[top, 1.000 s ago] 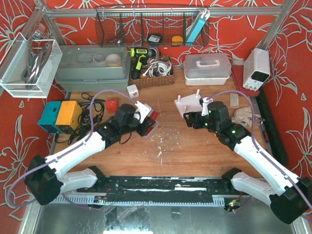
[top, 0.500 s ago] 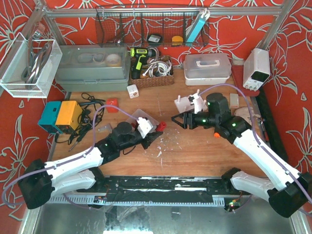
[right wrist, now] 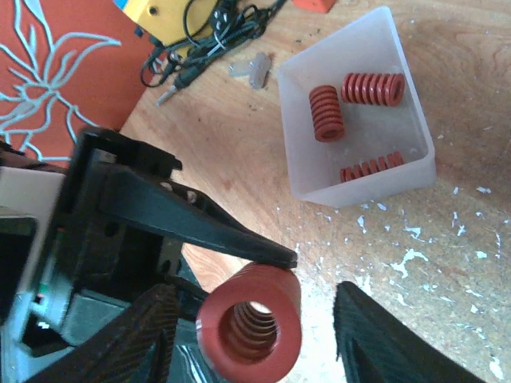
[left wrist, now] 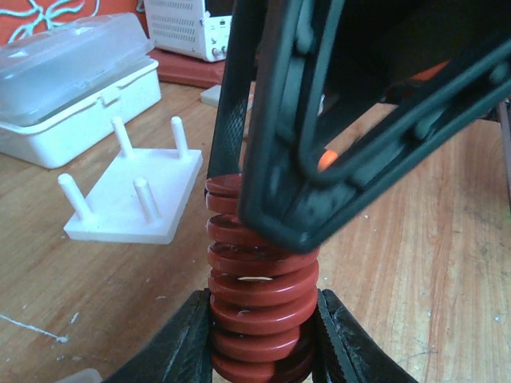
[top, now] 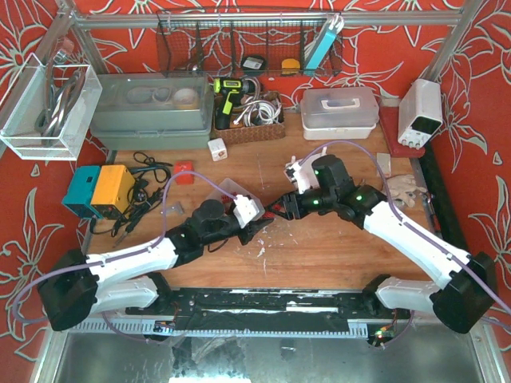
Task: Install the large spring
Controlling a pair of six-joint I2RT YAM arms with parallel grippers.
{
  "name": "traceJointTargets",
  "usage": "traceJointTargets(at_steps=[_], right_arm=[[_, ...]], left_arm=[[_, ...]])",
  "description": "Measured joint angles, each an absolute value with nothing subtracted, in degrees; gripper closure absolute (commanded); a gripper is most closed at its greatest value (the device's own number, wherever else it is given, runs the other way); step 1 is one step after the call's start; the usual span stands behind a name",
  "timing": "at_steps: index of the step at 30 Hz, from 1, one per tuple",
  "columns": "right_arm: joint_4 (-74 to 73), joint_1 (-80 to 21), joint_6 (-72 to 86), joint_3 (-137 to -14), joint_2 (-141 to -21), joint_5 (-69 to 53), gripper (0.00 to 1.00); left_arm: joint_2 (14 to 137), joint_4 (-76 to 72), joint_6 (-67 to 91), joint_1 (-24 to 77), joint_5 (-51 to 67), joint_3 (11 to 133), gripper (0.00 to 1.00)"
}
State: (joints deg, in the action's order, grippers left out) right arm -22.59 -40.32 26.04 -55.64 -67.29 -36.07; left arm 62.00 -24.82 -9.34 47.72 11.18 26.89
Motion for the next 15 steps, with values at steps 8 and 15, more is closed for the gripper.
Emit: traceJointTargets(at_steps=[8,15], right_arm=[[-22.72,-40.77,25.04,-55.64,-70.50,-36.73,0.65],[-22.65,-40.80,23.83,-55.48,-70.28,-36.27,1.00]], left_arm=[[63.37,-25.87,-10.22,48.12,11.81,27.46,1.00],[63.94,-26.06,-10.44,48.12,11.64,27.64,0.52]])
